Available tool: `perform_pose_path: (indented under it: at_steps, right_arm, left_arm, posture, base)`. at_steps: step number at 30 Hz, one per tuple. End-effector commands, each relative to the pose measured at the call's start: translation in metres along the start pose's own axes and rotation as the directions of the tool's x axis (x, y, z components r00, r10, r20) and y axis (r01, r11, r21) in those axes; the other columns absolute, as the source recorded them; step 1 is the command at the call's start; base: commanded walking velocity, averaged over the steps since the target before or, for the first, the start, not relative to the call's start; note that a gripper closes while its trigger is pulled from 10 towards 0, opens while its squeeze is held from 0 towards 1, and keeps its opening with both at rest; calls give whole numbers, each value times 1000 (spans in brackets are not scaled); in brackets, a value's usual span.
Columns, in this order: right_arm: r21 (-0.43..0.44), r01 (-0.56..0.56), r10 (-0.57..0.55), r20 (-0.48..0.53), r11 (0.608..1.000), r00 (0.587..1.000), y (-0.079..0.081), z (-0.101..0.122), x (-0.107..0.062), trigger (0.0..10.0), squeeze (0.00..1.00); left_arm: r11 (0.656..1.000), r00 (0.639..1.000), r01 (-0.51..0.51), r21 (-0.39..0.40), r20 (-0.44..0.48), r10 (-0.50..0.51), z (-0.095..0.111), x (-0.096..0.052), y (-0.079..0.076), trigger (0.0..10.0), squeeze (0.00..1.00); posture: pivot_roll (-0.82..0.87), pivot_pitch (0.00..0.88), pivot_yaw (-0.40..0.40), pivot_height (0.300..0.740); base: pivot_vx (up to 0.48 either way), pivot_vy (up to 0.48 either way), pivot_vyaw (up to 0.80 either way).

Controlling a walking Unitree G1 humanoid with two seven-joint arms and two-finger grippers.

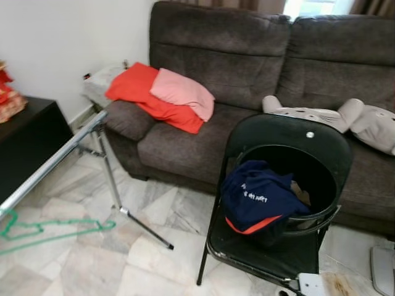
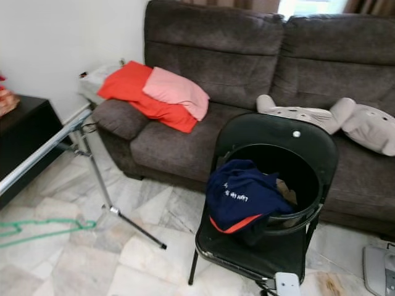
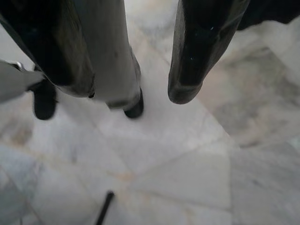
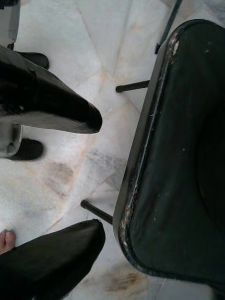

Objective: Hang hanger

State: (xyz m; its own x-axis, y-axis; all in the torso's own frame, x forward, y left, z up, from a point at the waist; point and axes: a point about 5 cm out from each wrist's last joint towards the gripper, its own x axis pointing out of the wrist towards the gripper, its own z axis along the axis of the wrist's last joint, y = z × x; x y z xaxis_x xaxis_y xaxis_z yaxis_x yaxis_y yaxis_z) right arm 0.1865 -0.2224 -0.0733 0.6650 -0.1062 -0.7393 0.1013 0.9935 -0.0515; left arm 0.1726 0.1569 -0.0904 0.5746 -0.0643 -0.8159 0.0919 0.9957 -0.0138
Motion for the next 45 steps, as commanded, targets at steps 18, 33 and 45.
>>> perform_pose_path:
  at_steps: [18,33,45]
  right_arm:
    - [11,17,-17,-16,1000,1000,-4,-9,-3,10000,0]
    - [11,14,-14,-19,1000,1000,-3,-11,-3,10000,0]
    - [23,26,-26,1,999,1000,-4,-3,-1,10000,0]
  left_arm:
    - [999,983,21,47,182,-29,25,-7,42,10000,0]
    - [986,987,-161,-41,-22,160,-23,-20,72,10000,0]
    - [994,994,-107,-12,11,107,-8,-14,63,10000,0]
  posture:
    - [26,0,36,740]
    - [26,0,40,740]
    - [22,58,35,740]
  base:
    - [0,0,0]
    - [0,0,0]
    - [0,0,0]
